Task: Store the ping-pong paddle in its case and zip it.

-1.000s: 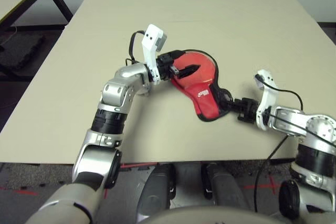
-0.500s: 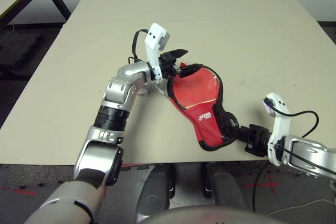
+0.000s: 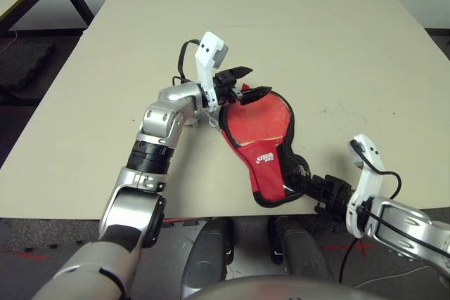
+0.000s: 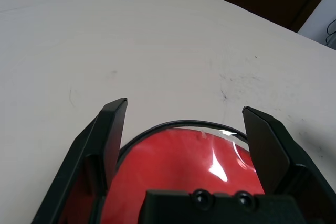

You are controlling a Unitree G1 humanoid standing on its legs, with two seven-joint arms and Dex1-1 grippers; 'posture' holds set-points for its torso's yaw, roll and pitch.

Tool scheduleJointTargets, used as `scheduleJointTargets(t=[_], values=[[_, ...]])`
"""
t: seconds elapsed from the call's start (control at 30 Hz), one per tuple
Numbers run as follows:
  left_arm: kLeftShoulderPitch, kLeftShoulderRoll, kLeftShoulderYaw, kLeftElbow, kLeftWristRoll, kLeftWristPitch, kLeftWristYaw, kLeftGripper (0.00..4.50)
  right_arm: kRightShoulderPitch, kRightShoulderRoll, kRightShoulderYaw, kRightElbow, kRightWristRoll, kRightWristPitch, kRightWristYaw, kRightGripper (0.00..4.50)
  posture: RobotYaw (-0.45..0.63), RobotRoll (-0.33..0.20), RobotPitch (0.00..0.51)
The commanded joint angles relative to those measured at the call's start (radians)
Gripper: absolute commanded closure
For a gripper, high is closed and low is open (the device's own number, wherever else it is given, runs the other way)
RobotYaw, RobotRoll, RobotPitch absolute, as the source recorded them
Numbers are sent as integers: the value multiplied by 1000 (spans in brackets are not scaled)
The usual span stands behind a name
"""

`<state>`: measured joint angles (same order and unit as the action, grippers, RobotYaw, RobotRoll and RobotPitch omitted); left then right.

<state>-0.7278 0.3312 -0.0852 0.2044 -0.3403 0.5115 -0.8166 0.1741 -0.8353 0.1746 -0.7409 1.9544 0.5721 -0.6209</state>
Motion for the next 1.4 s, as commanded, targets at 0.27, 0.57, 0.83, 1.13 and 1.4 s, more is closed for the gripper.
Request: scheduleJointTargets(t=[0.27,0.57,0.83,1.13,1.4], values=[[-3,5,-7,20,18,-9,-6,0,-3,-98,4,29,18,76,86,2923,-82,0,160],[-13,1,-5,36,22,-24,-4,0,-129,-373,-155,178,18,280,413,20,-93,0,156],[-48,10,-6,57,28,-33,-21,0,-686,-341,-7,317,-178,535,571,20,-97,0,148],[-159,129,14,38,32,-2,-87,0,-957,-101,323,366,-908,557,1021,20,-50,0,140],[-168,182,23,1,25,38,-102,0,-988,86,376,465,-1178,533,1176,20,-15,0,148]])
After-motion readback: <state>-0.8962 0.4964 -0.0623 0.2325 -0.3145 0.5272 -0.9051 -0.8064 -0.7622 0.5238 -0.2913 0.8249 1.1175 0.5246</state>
